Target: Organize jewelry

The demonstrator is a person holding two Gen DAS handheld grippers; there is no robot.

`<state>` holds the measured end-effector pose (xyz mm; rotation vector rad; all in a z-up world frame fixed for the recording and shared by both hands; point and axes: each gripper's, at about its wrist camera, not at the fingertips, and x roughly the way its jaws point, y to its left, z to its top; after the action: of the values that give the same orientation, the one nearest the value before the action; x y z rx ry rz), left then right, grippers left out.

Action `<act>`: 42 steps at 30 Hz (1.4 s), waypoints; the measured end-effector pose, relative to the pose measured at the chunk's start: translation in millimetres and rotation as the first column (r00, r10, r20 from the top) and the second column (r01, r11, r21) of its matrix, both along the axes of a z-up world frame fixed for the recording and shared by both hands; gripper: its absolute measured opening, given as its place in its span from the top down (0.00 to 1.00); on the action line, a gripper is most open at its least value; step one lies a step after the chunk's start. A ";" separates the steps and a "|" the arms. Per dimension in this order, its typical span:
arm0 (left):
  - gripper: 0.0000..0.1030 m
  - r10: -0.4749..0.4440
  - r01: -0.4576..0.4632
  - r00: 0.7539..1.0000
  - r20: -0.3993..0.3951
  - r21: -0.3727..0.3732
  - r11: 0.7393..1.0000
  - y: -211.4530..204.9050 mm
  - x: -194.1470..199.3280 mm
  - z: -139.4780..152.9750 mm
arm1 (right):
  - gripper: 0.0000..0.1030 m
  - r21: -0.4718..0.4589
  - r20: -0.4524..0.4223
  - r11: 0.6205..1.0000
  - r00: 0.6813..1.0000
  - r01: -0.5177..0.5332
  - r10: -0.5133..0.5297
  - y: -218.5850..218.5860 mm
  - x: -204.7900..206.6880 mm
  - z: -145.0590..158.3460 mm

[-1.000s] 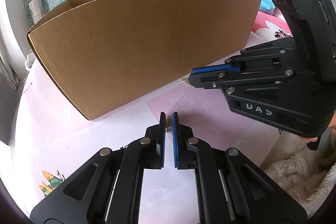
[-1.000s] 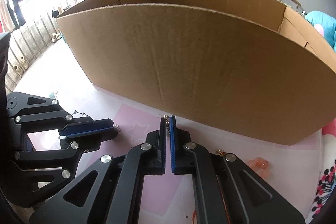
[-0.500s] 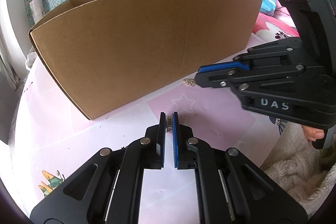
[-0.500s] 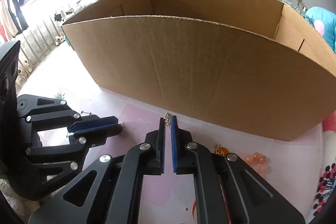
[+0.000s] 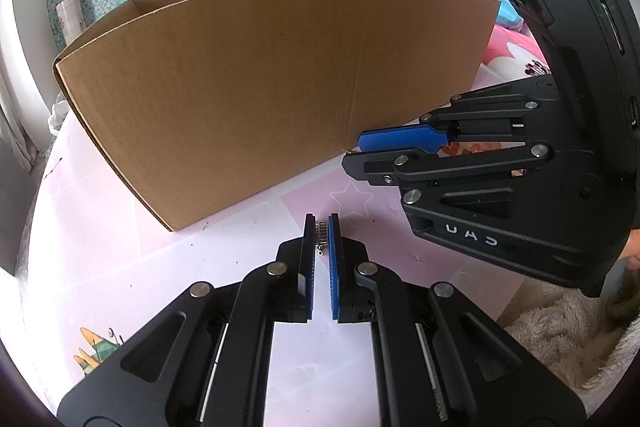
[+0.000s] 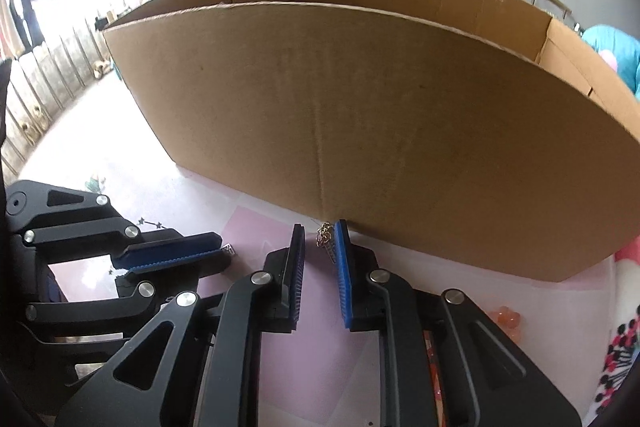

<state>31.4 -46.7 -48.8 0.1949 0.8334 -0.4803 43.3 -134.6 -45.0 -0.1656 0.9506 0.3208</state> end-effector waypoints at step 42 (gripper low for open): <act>0.95 0.000 0.000 1.000 0.021 0.014 1.000 0.9 -5.7 -0.1 | 0.96 0.160 -0.058 0.986 0.998 0.038 -0.029 -32.7 -12.2 9.1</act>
<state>25.6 -45.8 -48.9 0.2130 0.8166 -0.4717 31.1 -167.3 -35.9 0.0072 0.9773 0.3710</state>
